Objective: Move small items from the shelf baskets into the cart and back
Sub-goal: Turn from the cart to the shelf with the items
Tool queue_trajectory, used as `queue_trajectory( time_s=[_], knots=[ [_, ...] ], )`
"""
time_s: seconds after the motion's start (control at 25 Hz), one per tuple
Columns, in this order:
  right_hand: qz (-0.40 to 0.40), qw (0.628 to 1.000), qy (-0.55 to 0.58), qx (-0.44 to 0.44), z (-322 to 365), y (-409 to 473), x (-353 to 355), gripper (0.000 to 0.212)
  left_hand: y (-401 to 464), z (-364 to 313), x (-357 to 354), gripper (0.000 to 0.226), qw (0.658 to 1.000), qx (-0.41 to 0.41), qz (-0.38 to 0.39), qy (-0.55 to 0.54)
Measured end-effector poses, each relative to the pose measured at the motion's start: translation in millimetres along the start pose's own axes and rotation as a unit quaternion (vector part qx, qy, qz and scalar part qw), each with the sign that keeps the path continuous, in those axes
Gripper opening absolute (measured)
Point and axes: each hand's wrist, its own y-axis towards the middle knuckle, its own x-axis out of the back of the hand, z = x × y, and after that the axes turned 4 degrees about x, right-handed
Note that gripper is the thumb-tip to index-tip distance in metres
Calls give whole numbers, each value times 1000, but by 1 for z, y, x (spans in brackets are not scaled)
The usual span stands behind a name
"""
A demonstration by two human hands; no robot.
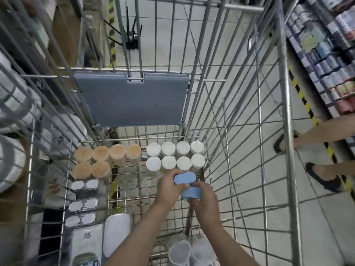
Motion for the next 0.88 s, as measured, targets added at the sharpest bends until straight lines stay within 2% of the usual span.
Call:
queue_trajectory(
  time_s=[0.16,0.36,0.56,0.76,0.88],
  knots=[
    [-17,998,25,-46,-7,3,-7,36,5,10,-4,34,1000,22,0,-21],
    [-69,994,32,-73,-16,2,-22,53,9,14,-12,32,995,54,31,-80],
    [-120,977,104,-140,-14,4,-28,41,12,23,-18,10,977,132,-3,-168],
    [-167,960,145,-174,-18,9,-37,41,11,16,-20,11,971,148,20,-184],
    [-192,943,171,-214,-19,10,-42,40,10,12,-27,15,971,160,4,-176]
  ],
)
